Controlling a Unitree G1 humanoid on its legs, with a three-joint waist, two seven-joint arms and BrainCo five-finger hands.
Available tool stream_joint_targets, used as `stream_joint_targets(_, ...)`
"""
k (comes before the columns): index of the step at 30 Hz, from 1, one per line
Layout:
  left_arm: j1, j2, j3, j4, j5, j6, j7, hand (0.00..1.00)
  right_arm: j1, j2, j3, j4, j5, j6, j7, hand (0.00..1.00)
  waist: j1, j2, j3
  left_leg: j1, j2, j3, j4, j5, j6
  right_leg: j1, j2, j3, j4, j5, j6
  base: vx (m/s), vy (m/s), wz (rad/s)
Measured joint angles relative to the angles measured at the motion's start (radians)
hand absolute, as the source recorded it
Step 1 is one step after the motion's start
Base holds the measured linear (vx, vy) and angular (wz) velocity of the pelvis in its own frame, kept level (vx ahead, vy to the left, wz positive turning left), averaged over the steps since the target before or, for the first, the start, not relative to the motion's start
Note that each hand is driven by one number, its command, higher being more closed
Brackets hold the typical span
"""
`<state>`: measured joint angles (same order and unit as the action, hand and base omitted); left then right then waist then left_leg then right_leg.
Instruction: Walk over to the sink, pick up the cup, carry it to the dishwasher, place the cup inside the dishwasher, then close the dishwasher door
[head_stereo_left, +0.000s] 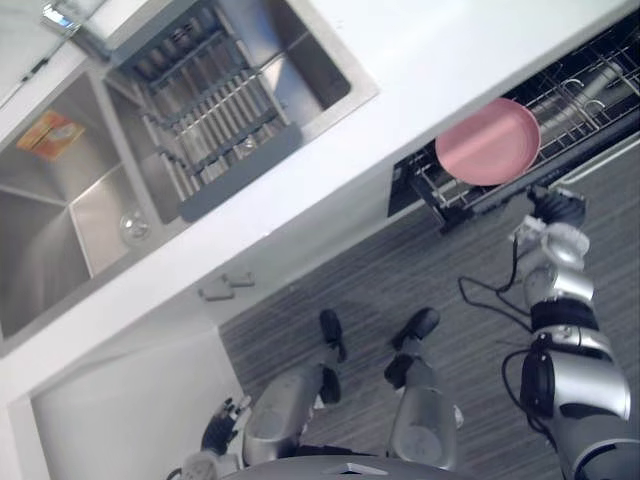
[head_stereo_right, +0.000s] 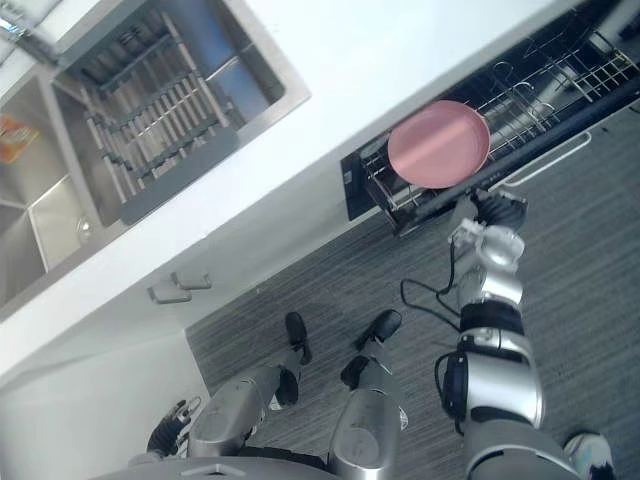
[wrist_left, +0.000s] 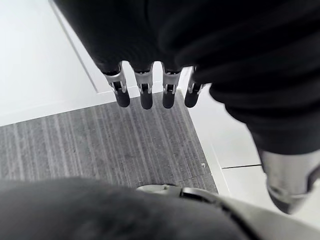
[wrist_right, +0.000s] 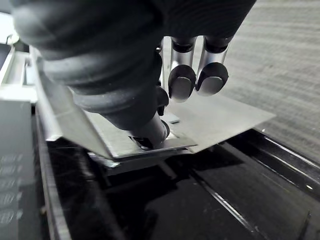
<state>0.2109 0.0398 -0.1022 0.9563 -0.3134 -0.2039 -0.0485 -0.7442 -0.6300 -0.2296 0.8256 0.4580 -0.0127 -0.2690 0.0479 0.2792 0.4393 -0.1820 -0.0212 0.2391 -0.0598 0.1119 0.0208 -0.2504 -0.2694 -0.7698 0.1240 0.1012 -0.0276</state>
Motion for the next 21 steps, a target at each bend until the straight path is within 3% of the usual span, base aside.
stream_joint_targets(7,0.027,-0.007,-0.04,0.011,0.0,-0.021,-0.023,0.0,-0.223,-0.059,0.115,0.126,-0.116,0.031,0.023,1.0,0.042,0.024,-0.014,-0.021,-0.022,-0.068,-0.016,0.035,-0.018,-0.04,-0.136,-0.079,0.255,-0.146,0.004,-0.06,-0.028,0.51)
stream_joint_targets(8,0.037,-0.009,-0.055,0.014,0.0,-0.023,-0.024,0.0,-0.224,-0.067,0.14,0.129,-0.138,0.03,0.036,0.0,0.032,0.025,-0.014,-0.022,-0.026,-0.075,-0.016,0.042,-0.011,-0.043,-0.147,-0.081,0.277,-0.159,0.002,-0.06,-0.054,0.17)
stream_joint_targets(13,0.038,-0.011,-0.058,0.015,0.0,-0.038,-0.03,0.0,-0.249,-0.072,0.169,0.134,-0.23,0.044,0.046,0.0,0.034,0.025,-0.018,-0.028,-0.026,-0.104,-0.022,0.046,-0.017,-0.065,-0.158,-0.075,0.324,-0.188,-0.001,-0.06,-0.069,0.02)
stream_joint_targets(18,0.038,-0.011,-0.058,0.015,-0.005,-0.053,-0.034,0.0,-0.234,-0.072,0.166,0.124,-0.242,0.043,0.049,0.0,0.023,0.024,-0.018,-0.023,-0.013,-0.106,-0.017,0.061,-0.023,-0.06,-0.156,-0.084,0.348,-0.214,-0.008,-0.03,-0.099,0.05)
stream_joint_targets(21,0.038,-0.012,-0.056,0.011,-0.091,-0.083,-0.079,0.0,-0.075,-0.056,0.075,0.005,-0.24,-0.001,0.073,0.0,0.014,0.021,-0.015,-0.001,-0.005,-0.105,-0.017,0.062,-0.024,-0.028,-0.145,-0.095,0.339,-0.219,-0.003,0.0,-0.068,0.06)
